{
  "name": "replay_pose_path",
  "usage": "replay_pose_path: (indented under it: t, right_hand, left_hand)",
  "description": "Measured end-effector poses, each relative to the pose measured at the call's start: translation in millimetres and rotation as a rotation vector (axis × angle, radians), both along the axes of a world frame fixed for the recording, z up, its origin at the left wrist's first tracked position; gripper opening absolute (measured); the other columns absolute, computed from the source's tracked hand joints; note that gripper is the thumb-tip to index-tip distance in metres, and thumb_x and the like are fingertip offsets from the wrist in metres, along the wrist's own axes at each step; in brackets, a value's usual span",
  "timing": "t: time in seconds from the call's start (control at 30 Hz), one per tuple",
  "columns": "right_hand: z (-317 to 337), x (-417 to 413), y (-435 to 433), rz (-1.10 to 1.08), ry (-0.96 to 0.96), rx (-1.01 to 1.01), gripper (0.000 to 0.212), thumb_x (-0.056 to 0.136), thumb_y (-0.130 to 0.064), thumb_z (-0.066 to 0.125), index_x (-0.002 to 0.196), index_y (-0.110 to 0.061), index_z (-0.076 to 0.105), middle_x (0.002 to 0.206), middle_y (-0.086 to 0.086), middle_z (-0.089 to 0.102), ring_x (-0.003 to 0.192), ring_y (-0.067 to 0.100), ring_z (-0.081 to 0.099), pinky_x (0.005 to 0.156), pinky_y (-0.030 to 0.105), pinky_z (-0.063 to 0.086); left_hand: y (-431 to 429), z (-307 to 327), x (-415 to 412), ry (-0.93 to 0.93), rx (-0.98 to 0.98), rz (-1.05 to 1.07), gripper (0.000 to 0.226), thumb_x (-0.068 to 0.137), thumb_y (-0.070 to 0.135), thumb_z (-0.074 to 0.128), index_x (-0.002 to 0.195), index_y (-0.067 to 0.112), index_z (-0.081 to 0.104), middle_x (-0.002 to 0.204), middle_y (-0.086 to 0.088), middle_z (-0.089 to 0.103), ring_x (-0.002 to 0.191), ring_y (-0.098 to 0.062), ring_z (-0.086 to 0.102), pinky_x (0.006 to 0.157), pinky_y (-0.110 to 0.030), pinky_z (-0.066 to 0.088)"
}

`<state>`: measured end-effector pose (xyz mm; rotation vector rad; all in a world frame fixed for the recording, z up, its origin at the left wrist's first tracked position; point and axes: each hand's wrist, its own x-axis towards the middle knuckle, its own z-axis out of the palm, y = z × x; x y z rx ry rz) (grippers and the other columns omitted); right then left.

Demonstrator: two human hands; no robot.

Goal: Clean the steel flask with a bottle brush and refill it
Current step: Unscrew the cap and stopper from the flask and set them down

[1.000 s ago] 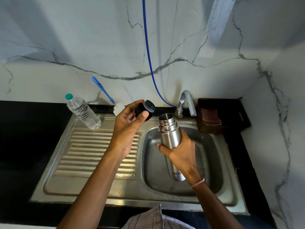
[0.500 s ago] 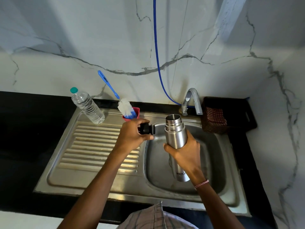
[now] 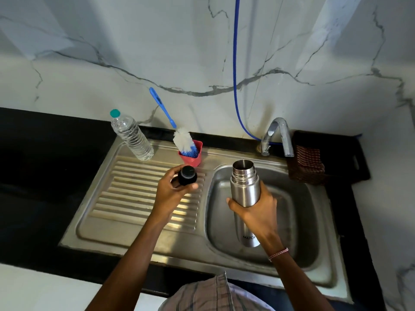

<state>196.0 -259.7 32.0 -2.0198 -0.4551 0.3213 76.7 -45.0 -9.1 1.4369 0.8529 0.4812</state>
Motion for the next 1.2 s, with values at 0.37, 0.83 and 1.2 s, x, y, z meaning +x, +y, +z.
replay_pose_path:
  t: [0.37, 0.83, 1.2]
  right_hand:
    - [-13.5, -10.6, 29.4, 0.074, 0.029, -0.029, 0.062, 0.059, -0.026, 0.097, 0.109, -0.033, 0.059, 0.087, -0.02, 0.068, 0.079, -0.007, 0.066, 0.06, 0.008, 0.049]
    - [-24.4, -10.1, 37.9, 0.07, 0.005, -0.018, 0.058, 0.058, -0.021, 0.098, 0.103, -0.024, 0.063, 0.085, -0.018, 0.069, 0.077, -0.008, 0.066, 0.062, 0.003, 0.047]
    - [-23.6, -7.7, 36.2, 0.094, -0.009, -0.003, 0.063, 0.06, -0.022, 0.098, 0.11, -0.026, 0.06, 0.091, -0.02, 0.069, 0.081, -0.006, 0.067, 0.065, 0.004, 0.049]
  left_hand:
    - [38.6, -82.5, -64.4, 0.42, 0.244, 0.346, 0.052, 0.065, 0.0, 0.093, 0.112, 0.007, 0.072, 0.108, -0.012, 0.073, 0.107, -0.03, 0.068, 0.092, -0.03, 0.046]
    - [67.0, -102.5, -44.4, 0.555, 0.449, 0.082, 0.048, 0.073, 0.005, 0.088, 0.116, 0.011, 0.069, 0.114, -0.009, 0.067, 0.101, -0.023, 0.064, 0.083, -0.016, 0.041]
    - [55.6, -119.0, -59.1, 0.489, 0.524, 0.068, 0.078, 0.072, 0.011, 0.091, 0.138, 0.011, 0.049, 0.136, -0.012, 0.051, 0.124, -0.027, 0.051, 0.101, -0.039, 0.05]
